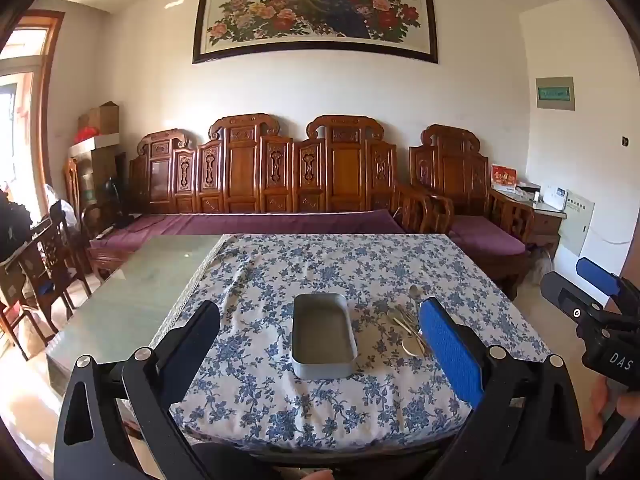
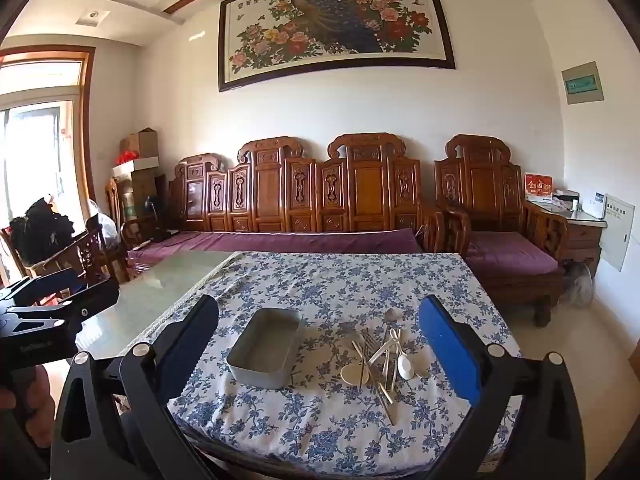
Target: Organize utensils
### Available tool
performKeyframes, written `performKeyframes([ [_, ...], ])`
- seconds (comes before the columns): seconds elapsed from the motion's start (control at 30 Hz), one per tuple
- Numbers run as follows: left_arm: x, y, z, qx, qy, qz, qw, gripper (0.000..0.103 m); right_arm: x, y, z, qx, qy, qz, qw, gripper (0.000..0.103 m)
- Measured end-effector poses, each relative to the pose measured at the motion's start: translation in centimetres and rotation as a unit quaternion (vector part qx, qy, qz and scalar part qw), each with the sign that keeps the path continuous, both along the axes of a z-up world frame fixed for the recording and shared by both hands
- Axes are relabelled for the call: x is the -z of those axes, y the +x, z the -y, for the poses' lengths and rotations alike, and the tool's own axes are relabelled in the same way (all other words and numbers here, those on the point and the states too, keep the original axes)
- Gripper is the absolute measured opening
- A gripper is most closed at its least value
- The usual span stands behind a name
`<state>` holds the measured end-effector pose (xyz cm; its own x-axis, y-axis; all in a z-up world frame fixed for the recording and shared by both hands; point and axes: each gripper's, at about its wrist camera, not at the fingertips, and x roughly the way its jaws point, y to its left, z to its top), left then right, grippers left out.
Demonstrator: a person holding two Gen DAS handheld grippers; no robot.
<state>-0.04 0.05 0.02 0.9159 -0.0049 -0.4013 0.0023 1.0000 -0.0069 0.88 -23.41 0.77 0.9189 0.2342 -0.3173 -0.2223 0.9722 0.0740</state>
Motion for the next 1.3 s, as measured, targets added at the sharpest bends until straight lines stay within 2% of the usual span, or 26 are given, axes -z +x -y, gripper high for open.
performKeyframes([
  [1.3,-0.9,-0.7,0.0,-0.001,0.002,0.013,0.9999,0.097,-1.3,-0.6,-0.2,-0.004,0.003,0.003,1.0,0.101],
])
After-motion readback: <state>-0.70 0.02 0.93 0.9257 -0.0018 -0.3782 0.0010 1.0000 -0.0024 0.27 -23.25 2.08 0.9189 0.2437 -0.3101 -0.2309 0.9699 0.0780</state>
